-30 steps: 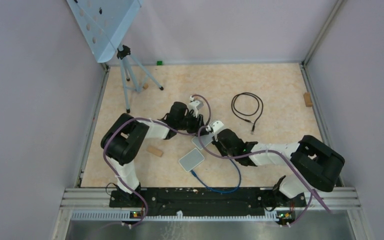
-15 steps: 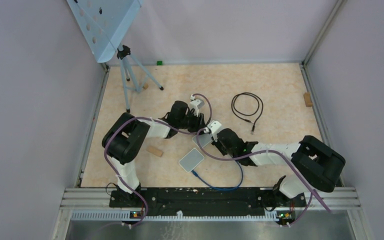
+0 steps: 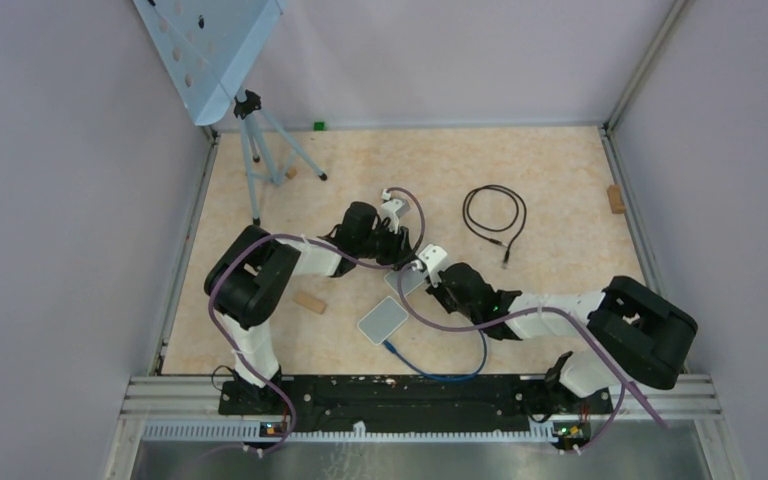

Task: Insert the plug into the switch port

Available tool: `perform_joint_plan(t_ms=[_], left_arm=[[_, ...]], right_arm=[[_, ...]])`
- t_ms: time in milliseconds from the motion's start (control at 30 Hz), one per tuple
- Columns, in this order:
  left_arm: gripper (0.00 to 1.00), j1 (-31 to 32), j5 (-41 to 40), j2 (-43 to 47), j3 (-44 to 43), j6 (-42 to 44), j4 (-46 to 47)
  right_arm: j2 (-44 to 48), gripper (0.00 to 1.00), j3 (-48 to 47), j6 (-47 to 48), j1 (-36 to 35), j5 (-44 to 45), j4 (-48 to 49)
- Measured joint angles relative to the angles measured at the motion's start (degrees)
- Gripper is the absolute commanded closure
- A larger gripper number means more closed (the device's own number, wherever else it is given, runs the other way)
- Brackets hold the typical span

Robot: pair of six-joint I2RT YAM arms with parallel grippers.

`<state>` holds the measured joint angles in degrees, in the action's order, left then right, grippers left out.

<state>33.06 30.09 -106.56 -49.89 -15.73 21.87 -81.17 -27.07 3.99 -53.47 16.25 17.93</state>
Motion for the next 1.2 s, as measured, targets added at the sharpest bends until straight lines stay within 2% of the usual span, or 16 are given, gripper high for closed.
perform_joint_plan(t_ms=[633, 1200], left_arm=[[0.56, 0.1, -0.8, -0.1, -0.4, 0.0, -0.3], [0.56, 0.3, -1.3, -0.1, -0.7, -0.1, -1.0]], right_arm=[[-2.9, 1.0, 5.3, -0.1, -2.0, 4.2, 12.7], [-2.9, 1.0, 6.1, -0.1, -2.9, 5.6, 14.3]])
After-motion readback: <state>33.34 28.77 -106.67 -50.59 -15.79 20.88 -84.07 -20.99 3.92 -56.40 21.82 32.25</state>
